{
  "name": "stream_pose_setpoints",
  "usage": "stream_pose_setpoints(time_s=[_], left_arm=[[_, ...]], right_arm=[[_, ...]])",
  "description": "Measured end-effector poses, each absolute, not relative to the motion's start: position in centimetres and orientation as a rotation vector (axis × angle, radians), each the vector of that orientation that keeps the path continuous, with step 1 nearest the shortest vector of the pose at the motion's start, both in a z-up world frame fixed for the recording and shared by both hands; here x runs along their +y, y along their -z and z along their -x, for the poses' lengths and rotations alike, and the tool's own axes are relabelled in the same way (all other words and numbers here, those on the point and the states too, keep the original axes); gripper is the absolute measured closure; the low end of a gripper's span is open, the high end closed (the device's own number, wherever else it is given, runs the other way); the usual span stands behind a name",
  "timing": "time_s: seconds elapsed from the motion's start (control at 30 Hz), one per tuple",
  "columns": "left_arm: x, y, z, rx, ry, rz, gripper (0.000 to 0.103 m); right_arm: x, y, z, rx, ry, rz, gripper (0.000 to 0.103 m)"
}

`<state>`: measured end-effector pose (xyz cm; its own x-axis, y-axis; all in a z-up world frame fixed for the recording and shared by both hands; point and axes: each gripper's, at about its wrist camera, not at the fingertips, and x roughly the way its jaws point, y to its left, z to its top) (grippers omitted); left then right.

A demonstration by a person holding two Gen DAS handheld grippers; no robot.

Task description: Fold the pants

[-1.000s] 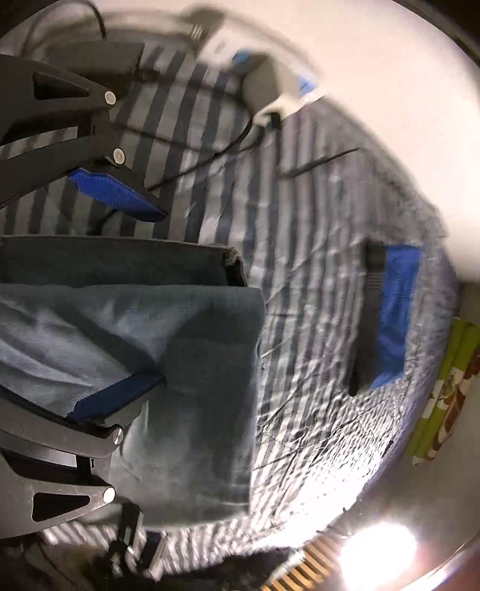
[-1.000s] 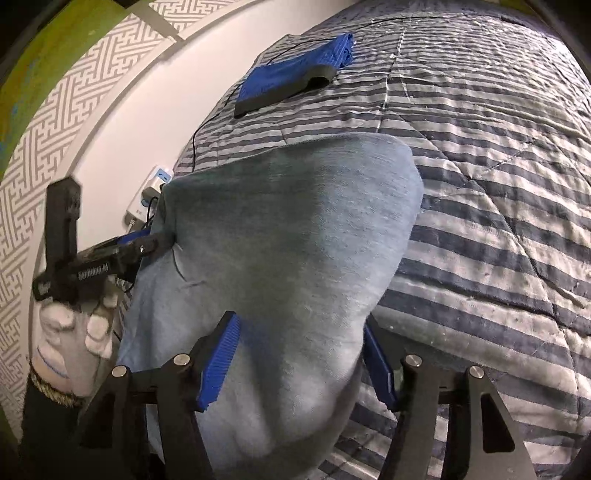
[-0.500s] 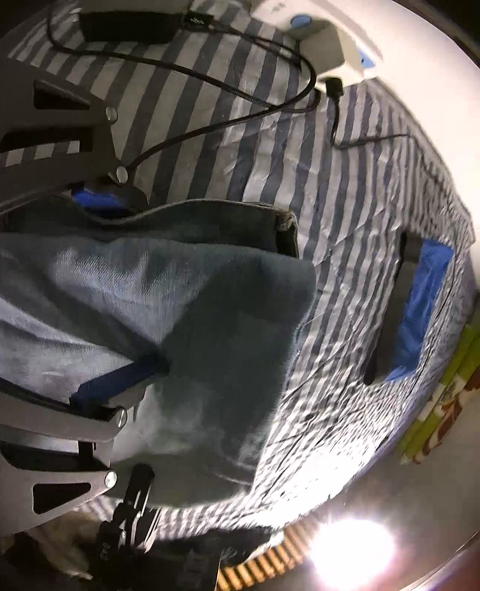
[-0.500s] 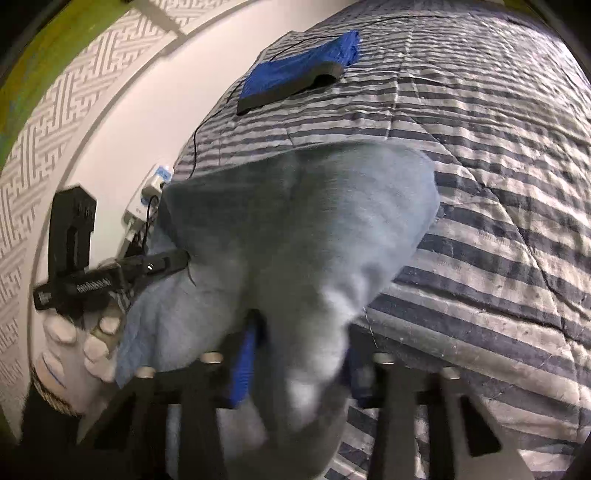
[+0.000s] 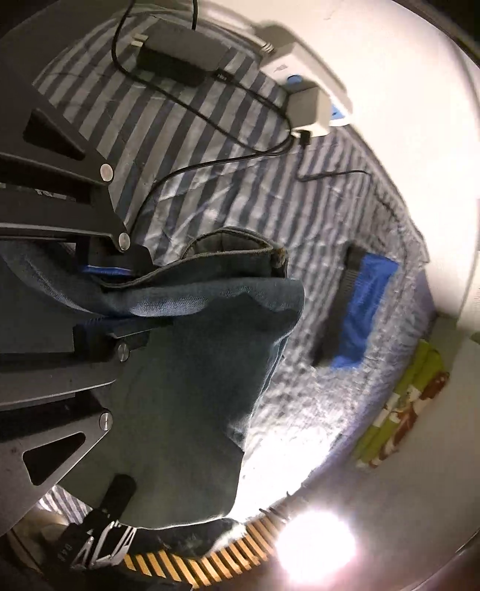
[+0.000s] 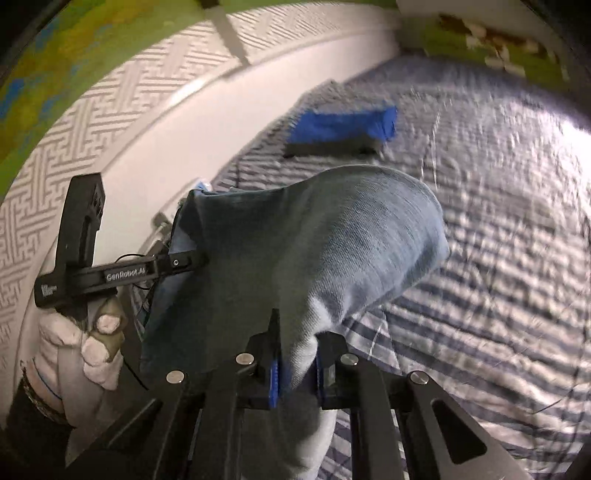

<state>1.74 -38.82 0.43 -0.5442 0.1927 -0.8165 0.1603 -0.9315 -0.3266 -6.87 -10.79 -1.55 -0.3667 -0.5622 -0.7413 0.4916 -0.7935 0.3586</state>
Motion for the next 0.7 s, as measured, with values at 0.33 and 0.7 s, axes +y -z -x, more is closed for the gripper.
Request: stream_pose_setpoints(time_s=[0.33, 0.7], left_arm=[[-38.2, -8.9, 0.4, -0.572, -2.792, 1.235, 0.088], [-39.9, -16.2, 10.0, -0.494, -2.920, 1.082, 0.089]], right_arm=[[-10.3, -6.5, 9.0, -0.035, 2.289, -0.990, 0.091], [-11.9, -10.6, 18.4, -0.094, 2.349, -0.874, 0.091]])
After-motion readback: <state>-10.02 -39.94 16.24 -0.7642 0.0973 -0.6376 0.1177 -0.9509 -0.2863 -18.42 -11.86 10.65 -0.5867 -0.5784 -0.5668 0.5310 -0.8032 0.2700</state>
